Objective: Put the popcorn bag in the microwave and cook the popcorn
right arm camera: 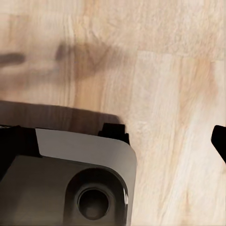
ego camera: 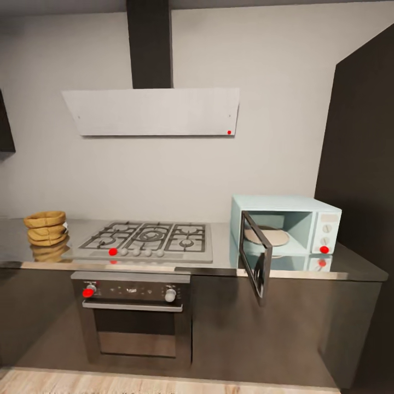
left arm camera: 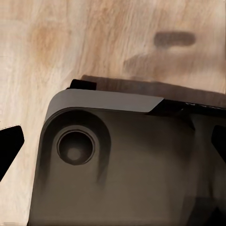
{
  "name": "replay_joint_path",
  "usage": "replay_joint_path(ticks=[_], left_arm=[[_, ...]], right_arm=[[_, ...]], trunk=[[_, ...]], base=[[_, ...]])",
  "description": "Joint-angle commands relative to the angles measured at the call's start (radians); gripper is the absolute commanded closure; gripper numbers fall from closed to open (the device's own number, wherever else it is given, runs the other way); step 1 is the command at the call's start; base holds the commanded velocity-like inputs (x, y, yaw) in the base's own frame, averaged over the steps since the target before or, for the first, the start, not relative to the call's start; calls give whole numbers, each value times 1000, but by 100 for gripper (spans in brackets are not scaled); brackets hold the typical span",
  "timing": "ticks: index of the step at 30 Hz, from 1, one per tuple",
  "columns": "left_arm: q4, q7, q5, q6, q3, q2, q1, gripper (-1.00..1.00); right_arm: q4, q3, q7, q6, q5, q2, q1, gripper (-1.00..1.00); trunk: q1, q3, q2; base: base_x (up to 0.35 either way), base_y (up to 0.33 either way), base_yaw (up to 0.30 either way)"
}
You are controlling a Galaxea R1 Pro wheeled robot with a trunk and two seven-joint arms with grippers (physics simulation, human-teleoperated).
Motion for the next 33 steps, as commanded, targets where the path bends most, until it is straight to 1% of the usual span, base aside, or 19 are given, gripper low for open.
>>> replay_joint_path(ticks=[1, 3, 5, 6, 8, 9, 10, 12, 14, 15, 19, 28, 30, 31, 32, 33], left_arm=[[0, 1, 7, -2, 1, -1, 0, -100], [0, 1, 8, -2, 2, -1, 0, -100], [0, 1, 24, -3, 2, -1, 0, -100], [0, 2, 35, -3, 2, -1, 0, -100], [0, 2, 71, -3, 1, -1, 0, -100], [0, 2, 78, -3, 0, -1, 0, -100], [0, 2, 80, -3, 0, -1, 0, -100], [0, 2, 83, -3, 0, -1, 0, -100], [0, 2, 85, -3, 0, -1, 0, -100], [0, 2, 85, -3, -1, -1, 0, -100], [0, 2, 85, -4, -1, -1, 0, -100], [0, 2, 86, -4, 1, -1, 0, -100], [0, 2, 87, -4, 1, 0, 0, -100], [0, 2, 95, -4, 1, 1, 0, -100], [0, 2, 109, -4, 1, 0, 0, -100], [0, 2, 114, -3, 1, 0, 0, -100]], right_arm=[[3, -8, 1, -5, 7, -1, -1, -100], [3, -7, 1, -6, 7, 0, 0, -100], [3, -6, 1, -8, 9, 5, 0, -100], [3, -5, 1, -8, 9, 7, 0, -100], [3, -3, 0, -8, 10, 12, 0, -100], [3, -3, 0, -9, 15, 14, 0, -100], [3, -3, -1, -9, 24, 15, 0, -100], [3, -3, -2, -9, 61, 17, 1, -100], [3, -3, -4, -11, 112, 19, 2, -100], [3, -3, -4, -11, 122, 19, 2, -100], [3, -3, -4, -11, 132, 19, 2, -100], [3, -3, -5, -11, 133, 19, 2, -100], [3, -3, -5, -11, 133, 25, 2, -100], [3, -3, -5, -11, 133, 31, 2, -100], [3, -3, -5, -11, 133, 32, 2, -100], [3, -3, -5, -11, 133, 33, 2, -100]], trunk=[[0, -1, -1], [0, -1, -1], [0, -1, -1], [0, -1, -1], [0, -1, -1], [0, -1, -1], [0, -1, -1], [0, -1, -1], [0, -1, -1], [0, -1, -1], [0, -1, -1], [0, -1, -1], [0, -1, -1], [0, -1, -1], [0, -1, -1], [0, -1, -1]], base=[[0, 0, 296], [0, 0, 298], [0, 0, 299], [0, 0, 300], [0, 0, 300], [0, 0, 300], [0, 0, 300], [0, 0, 300], [0, 0, 300], [0, 0, 300], [0, 0, 300], [0, 0, 300], [0, 0, 300], [0, 0, 300], [0, 0, 300], [0, 0, 300]])
